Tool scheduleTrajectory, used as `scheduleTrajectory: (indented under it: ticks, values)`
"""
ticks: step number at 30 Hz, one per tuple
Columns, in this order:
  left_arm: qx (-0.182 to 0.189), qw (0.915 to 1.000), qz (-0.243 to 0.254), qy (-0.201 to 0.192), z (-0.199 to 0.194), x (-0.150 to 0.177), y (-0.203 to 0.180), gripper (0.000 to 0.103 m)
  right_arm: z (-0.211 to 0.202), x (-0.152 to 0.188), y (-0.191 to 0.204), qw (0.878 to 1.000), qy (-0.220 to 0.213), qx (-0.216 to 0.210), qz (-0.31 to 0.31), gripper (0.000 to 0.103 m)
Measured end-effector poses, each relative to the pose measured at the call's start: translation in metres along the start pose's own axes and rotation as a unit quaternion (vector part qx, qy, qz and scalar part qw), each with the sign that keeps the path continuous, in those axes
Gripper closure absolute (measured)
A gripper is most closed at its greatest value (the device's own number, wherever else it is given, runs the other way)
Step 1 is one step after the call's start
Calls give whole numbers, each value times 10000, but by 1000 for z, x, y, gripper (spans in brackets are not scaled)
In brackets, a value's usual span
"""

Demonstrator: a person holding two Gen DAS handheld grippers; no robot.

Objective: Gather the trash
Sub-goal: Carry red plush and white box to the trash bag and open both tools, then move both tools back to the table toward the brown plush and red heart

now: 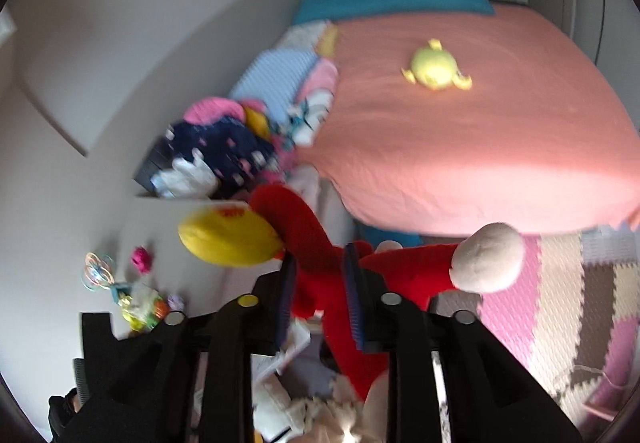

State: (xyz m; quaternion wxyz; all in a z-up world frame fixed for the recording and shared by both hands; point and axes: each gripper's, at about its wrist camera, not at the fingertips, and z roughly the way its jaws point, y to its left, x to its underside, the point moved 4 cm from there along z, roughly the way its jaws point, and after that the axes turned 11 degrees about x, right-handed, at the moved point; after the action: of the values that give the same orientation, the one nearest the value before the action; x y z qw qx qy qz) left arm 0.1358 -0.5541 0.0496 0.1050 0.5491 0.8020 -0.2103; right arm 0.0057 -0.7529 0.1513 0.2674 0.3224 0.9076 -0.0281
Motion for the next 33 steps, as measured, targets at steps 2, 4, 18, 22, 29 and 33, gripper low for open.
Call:
scheduleTrajectory:
  ticks: [2, 4, 18, 22, 29, 33]
  values:
    - [32, 10000, -6, 31, 3, -1, 0, 6, -1, 1, -3, 9999, -124, 101, -7, 56]
    - [13, 10000, -27, 48, 5, -1, 2, 6, -2, -1, -3, 9998, -177, 104, -27, 53]
    - [11, 9995, -287, -101, -12, 17, 16, 6, -4, -9, 36, 9989, -310, -192, -292, 50]
    - [-84, 9986, -509, -151, -20, 36, 27, 6, -2, -2, 67, 9973, -259, -365, -583, 50]
    - [-288, 9926, -1119, -369, -44, 89, 54, 6, 10, 21, 131, 9907, -35, -639, -1197, 50]
    - [-459, 9854, -1570, -482, -60, 127, 71, 6, 17, 40, 165, 9852, 53, -898, -1462, 50]
